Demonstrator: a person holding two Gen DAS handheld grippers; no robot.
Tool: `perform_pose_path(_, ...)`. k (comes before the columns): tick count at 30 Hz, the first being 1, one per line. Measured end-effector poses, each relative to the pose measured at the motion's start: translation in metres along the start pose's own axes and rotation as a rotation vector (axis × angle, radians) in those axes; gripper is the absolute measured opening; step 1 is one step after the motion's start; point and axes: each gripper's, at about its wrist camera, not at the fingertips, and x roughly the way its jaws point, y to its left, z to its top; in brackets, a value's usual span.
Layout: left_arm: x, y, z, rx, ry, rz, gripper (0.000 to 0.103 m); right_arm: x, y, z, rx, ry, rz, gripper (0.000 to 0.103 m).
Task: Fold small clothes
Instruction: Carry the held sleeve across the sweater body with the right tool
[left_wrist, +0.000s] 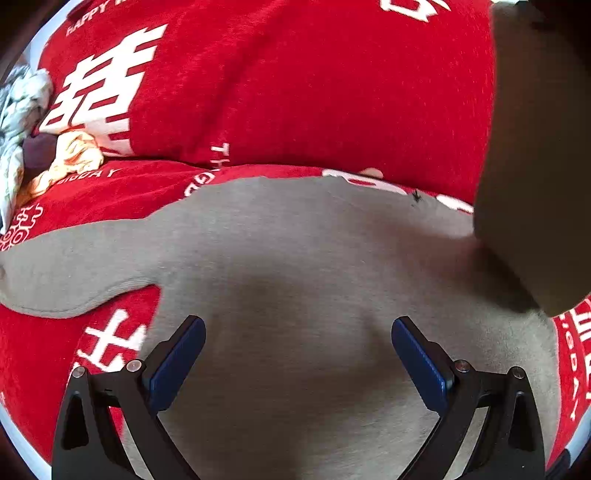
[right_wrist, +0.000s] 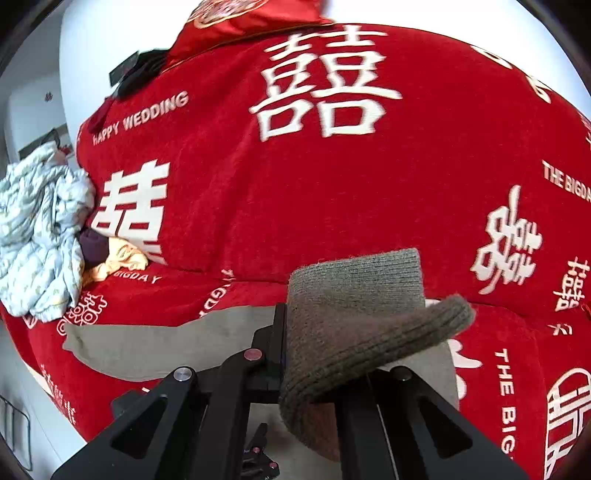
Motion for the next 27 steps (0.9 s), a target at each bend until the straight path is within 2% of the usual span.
perform_pose_path(5, -0.013, 0.033, 0.003, -0.069, -0.024, -0.027, 0.101, 0.027, 0.031, -0.007, -0.022, 0.029, -0.002, 0.005)
perform_pose_path(9, -0.014, 0.055, 0.005, -0.136, -0.014, -0.040, 0.101, 0.055, 0.046, -0.018, -0.024, 0.062, -0.010, 0.004)
perform_pose_path(17, -0.007, 0.118, 0.010, -0.334, 0.020, 0.072, 0.101, 0.116, 0.057, -0.051, -0.003, 0.166, -0.020, 0.004)
perform_pose_path(21, -0.002, 0.133, 0.010, -0.385, 0.039, 0.075, 0.101, 0.137, 0.064, -0.067, -0.001, 0.204, -0.012, 0.004)
perform_pose_path(27, 0.000, 0.135, 0.012, -0.387, 0.049, 0.055, 0.101, 0.158, 0.073, -0.082, -0.024, 0.235, -0.035, 0.004)
